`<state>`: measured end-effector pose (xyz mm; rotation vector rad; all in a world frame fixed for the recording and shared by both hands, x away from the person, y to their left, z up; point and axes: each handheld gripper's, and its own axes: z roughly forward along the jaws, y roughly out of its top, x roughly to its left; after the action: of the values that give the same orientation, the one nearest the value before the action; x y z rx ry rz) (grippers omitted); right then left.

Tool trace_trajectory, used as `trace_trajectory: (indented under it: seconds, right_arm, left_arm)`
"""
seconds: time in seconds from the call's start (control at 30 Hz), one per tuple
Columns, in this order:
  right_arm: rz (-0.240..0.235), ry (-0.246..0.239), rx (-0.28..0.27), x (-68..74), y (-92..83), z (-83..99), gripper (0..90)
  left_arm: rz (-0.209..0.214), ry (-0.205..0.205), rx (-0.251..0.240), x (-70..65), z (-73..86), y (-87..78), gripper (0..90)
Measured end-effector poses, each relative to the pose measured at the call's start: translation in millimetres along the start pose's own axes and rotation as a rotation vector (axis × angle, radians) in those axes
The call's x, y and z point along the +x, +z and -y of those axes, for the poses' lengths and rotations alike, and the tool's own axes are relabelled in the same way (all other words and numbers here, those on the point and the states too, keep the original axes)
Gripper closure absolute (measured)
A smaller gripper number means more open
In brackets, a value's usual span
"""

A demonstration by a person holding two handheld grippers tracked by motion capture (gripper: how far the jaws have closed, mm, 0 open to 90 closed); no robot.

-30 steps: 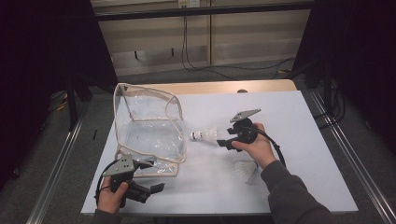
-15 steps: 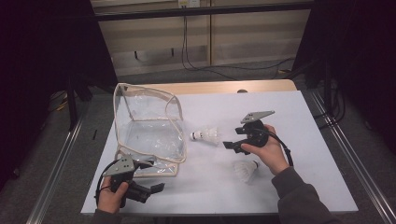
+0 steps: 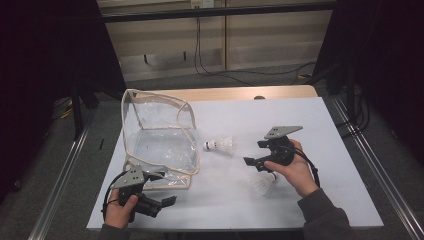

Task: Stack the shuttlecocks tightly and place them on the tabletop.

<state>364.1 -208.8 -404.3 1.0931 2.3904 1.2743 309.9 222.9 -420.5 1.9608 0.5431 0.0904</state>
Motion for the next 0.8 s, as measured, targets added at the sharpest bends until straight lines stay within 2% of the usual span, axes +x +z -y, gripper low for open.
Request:
trace_trajectory:
  seconds: [0.33, 0.57, 0.8]
  right_arm:
    - [-0.003, 0.023, -0.044, -0.8, -12.6, 9.3, 11.7]
    - [0.009, 0.014, -0.038, 2.2, -16.9, 13.5, 10.6]
    - [0.012, -0.018, -0.032, 9.6, -19.6, 16.8, 10.4]
  left_arm:
    - [-0.002, -0.002, 0.000, 0.0, -0.3, 0.2, 5.1]
    - [-0.003, -0.002, -0.001, -0.2, -0.4, 0.0, 5.1]
    - [-0.005, -0.005, -0.001, -0.4, -0.4, 0.3, 4.9]
